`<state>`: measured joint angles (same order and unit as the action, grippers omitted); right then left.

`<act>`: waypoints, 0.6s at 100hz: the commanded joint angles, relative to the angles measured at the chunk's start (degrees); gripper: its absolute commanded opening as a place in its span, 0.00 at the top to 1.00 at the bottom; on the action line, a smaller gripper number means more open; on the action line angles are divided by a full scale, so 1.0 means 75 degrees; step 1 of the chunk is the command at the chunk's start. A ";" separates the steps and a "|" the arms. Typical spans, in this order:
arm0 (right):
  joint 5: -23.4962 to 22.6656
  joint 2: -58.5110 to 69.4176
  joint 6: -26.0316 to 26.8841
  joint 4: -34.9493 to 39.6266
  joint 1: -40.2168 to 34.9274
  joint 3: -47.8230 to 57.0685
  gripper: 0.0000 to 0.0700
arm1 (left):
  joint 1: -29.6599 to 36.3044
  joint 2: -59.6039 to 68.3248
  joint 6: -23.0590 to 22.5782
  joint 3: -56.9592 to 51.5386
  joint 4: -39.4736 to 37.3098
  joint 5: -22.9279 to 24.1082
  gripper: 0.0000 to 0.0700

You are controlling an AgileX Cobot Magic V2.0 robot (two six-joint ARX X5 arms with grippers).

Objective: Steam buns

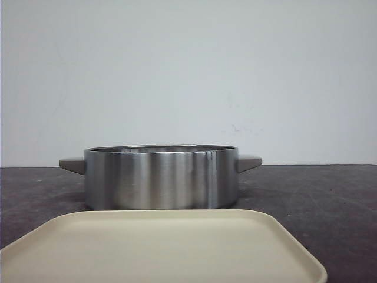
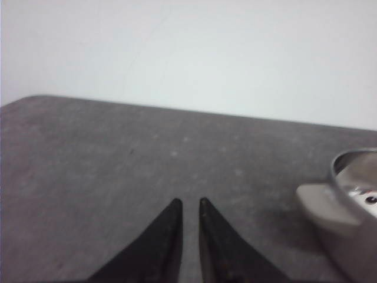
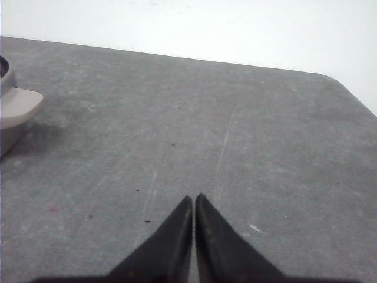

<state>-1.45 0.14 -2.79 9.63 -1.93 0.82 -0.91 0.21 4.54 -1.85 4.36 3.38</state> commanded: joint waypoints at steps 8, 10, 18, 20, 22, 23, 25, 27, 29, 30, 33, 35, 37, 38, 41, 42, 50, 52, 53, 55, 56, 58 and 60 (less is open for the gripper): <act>-0.0006 0.0009 0.0058 -0.0082 -0.0023 -0.0017 0.99 | -0.0119 -0.0006 -0.0513 0.0143 0.0644 0.0073 1.00; -0.0006 0.0009 0.0061 -0.0082 -0.0023 -0.0017 0.99 | -0.0149 -0.0006 -0.0533 0.0143 0.0746 0.0079 1.00; -0.0006 0.0009 0.0058 -0.0082 -0.0023 -0.0017 0.99 | -0.0236 -0.0006 -0.0723 0.0143 0.0857 0.0131 1.00; -0.0006 0.0009 0.0058 -0.0082 -0.0023 -0.0017 0.99 | -0.0248 -0.0006 -0.0769 0.0143 0.0860 0.0137 1.00; -0.0006 0.0009 0.0058 -0.0082 -0.0023 -0.0017 0.99 | -0.0256 -0.0006 -0.0799 0.0143 0.0863 0.0137 1.00; -0.0006 0.0009 0.0061 -0.0082 -0.0023 -0.0017 0.99 | -0.0265 -0.0006 -0.0813 0.0143 0.0860 0.0137 1.00; -0.0006 0.0009 0.0058 -0.0082 -0.0023 -0.0017 0.99 | -0.0277 -0.0006 -0.0825 0.0143 0.0860 0.0140 1.00; -0.0006 0.0009 0.0061 -0.0082 -0.0023 -0.0017 0.99 | -0.0289 -0.0006 -0.0839 0.0143 0.0860 0.0140 1.00; -0.0006 0.0009 0.0061 -0.0082 -0.0023 -0.0017 0.99 | -0.0300 -0.0006 -0.0836 0.0143 0.0860 0.0140 1.00; -0.0006 0.0009 0.0061 -0.0082 -0.0023 -0.0017 0.99 | -0.0303 -0.0006 -0.0839 0.0143 0.0860 0.0137 1.00; -0.0006 0.0009 0.0058 -0.0082 -0.0023 -0.0017 0.99 | -0.0318 -0.0006 -0.0825 0.0143 0.0851 0.0117 1.00; -0.0006 0.0009 0.0058 -0.0082 -0.0023 -0.0017 0.99 | -0.0329 -0.0006 -0.0755 0.0143 0.0845 0.0087 1.00; -0.0006 0.0009 0.0058 -0.0082 -0.0023 -0.0017 0.99 | -0.0335 -0.0006 -0.0650 0.0143 0.0842 0.0064 1.00; -0.0006 0.0009 0.0061 -0.0082 -0.0023 -0.0017 0.99 | -0.0338 -0.0006 -0.0621 0.0143 0.0842 0.0058 1.00; -0.0006 0.0009 0.0058 -0.0082 -0.0023 -0.0017 0.99 | -0.0335 -0.0006 -0.0583 0.0143 0.0842 0.0061 1.00; -0.0006 0.0009 0.0058 -0.0082 -0.0023 -0.0017 0.99 | -0.0335 -0.0006 -0.0583 0.0143 0.0842 0.0061 1.00; -0.0006 0.0009 0.0058 -0.0082 -0.0023 -0.0017 0.99 | -0.0335 -0.0003 -0.0583 0.0140 0.0845 0.0073 1.00; -0.0006 0.0009 0.0061 -0.0082 -0.0023 -0.0017 0.99 | -0.0335 -0.0003 -0.0583 0.0140 0.0845 0.0085 1.00; -0.0006 0.0009 0.0058 -0.0082 -0.0023 -0.0017 0.99 | -0.0335 -0.0003 -0.0583 0.0140 0.0845 0.0087 1.00; -0.0009 0.0009 0.0061 -0.0082 -0.0023 -0.0017 0.99 | -0.0335 -0.0003 -0.0583 0.0140 0.0845 0.0090 1.00; -0.0009 0.0009 0.0061 -0.0082 -0.0023 -0.0017 0.99 | -0.0335 -0.0003 -0.0583 0.0140 0.0845 0.0087 1.00; -0.0006 0.0009 0.0061 -0.0082 -0.0023 -0.0017 0.99 | -0.0335 -0.0003 -0.0583 0.0140 0.0845 0.0087 1.00; -0.0006 0.0009 0.0058 -0.0082 -0.0023 -0.0017 0.99 | -0.0335 -0.0003 -0.0583 0.0140 0.0845 0.0087 1.00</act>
<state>-1.48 0.14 -2.79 9.61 -1.93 0.82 -3.31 0.25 -0.25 -1.85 10.44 4.10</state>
